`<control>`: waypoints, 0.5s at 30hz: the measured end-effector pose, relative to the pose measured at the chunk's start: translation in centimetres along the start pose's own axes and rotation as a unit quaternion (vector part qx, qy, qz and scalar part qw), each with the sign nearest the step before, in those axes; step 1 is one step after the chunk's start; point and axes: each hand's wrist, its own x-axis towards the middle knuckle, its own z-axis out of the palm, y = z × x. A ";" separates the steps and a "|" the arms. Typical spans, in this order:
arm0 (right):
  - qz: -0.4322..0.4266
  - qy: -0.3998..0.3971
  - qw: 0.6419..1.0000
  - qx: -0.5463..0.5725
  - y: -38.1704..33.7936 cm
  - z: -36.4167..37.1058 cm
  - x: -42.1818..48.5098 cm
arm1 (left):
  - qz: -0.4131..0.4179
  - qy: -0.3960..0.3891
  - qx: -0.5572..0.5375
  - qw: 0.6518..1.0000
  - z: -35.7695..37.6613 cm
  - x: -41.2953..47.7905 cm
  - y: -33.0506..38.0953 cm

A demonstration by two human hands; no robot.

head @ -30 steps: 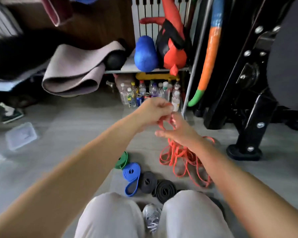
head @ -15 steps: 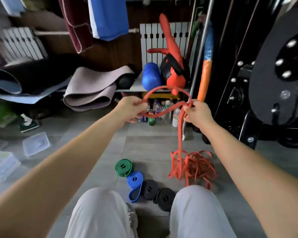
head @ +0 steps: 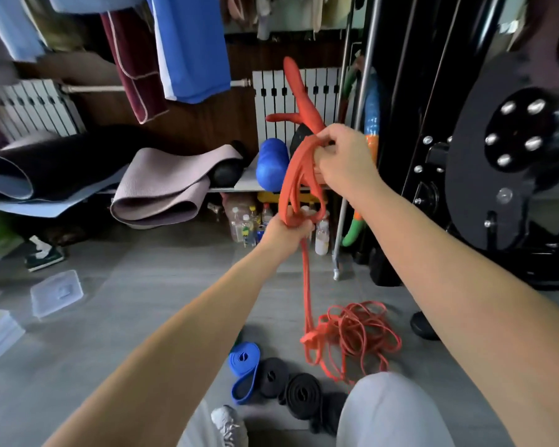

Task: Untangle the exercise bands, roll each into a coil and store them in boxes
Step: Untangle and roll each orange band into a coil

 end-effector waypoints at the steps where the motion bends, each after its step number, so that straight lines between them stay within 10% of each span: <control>1: 0.011 0.000 1.000 0.009 0.4 -0.5 -0.2 | -0.013 0.005 -0.032 0.999 -0.3 0.0 0.0; 9: 0.035 -0.028 0.993 0.105 1.0 -1.2 -1.3 | -0.015 0.056 -0.155 0.986 -4.5 0.2 4.5; 15: 0.117 -0.123 0.966 0.196 3.8 1.6 -5.6 | -0.027 -0.008 0.041 0.999 -6.4 -1.8 5.9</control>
